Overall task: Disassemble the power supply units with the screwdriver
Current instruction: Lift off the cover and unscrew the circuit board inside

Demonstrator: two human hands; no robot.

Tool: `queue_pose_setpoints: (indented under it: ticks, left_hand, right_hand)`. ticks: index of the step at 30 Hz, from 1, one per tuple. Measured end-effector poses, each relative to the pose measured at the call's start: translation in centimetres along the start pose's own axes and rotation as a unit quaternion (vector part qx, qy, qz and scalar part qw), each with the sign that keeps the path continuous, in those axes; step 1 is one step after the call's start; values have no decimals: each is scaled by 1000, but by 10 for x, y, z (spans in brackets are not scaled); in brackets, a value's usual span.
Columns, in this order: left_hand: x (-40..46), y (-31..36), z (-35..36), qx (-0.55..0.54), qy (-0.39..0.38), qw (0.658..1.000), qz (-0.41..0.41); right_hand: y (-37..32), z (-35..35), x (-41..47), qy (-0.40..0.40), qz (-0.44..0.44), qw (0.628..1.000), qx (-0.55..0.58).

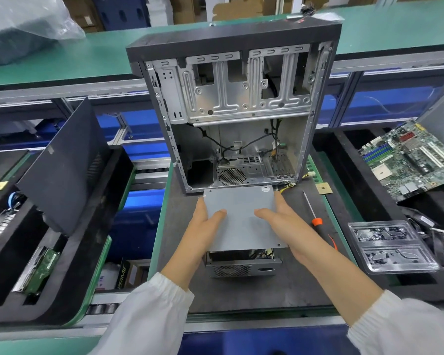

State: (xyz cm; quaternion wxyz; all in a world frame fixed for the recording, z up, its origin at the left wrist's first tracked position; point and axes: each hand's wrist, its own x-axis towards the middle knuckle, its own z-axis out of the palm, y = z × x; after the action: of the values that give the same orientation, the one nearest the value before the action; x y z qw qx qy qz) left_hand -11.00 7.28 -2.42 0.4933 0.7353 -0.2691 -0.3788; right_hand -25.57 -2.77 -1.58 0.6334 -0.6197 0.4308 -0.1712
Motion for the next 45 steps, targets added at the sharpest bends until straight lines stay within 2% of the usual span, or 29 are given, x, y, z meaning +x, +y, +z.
queue_pose_setpoints:
  ticks: [6, 8, 15, 17, 19, 21, 24, 27, 29, 31, 34, 37, 41, 45]
  left_hand:
    - [-2, 13, -11, -11, -3, 1000, 19]
    - [0, 23, -18, -11, 6, 999, 34]
    - [14, 48, -38, -48, 21, 999, 12]
    - [18, 53, -38, -65, 20, 998, -3]
    - [20, 57, -34, -85, 12, 996, -16]
    - [19, 61, -30, -118, -26, 992, -24]
    - [15, 61, -28, -164, -81, 983, 4]
    - [18, 51, -30, -165, -108, 979, 52]
    - [17, 44, -31, -149, -124, 977, 95]
    - [19, 37, -32, -59, -130, 981, 133]
    - [24, 27, -33, 93, -135, 970, 182]
    - [35, 23, -30, 149, -56, 963, 217]
    - [44, 18, -30, 152, 42, 969, 191]
    - [49, 14, -31, 122, 82, 978, 150]
  right_hand:
    - [-26, -3, -15, -33, -87, 995, -48]
    - [-34, -6, -18, -51, -121, 986, -105]
    - [-36, -21, -21, -105, -158, 935, -300]
    - [-31, -20, -17, -71, -188, 920, -336]
    - [-28, -20, -13, 1, -216, 918, -332]
    - [-30, -23, -9, 76, -230, 923, -300]
    - [-38, -35, 1, 152, -244, 910, -300]
    - [-47, -54, 14, 143, -190, 931, -277]
    - [-49, -67, 21, 71, -116, 970, -201]
    - [-48, -76, 27, -15, -19, 997, -74]
    - [-47, -80, 34, -74, 87, 993, 12]
    - [-49, -80, 38, -98, 139, 985, 28]
    - [-53, -83, 44, -138, 161, 976, 51]
    - [-56, -88, 55, -170, 159, 970, 69]
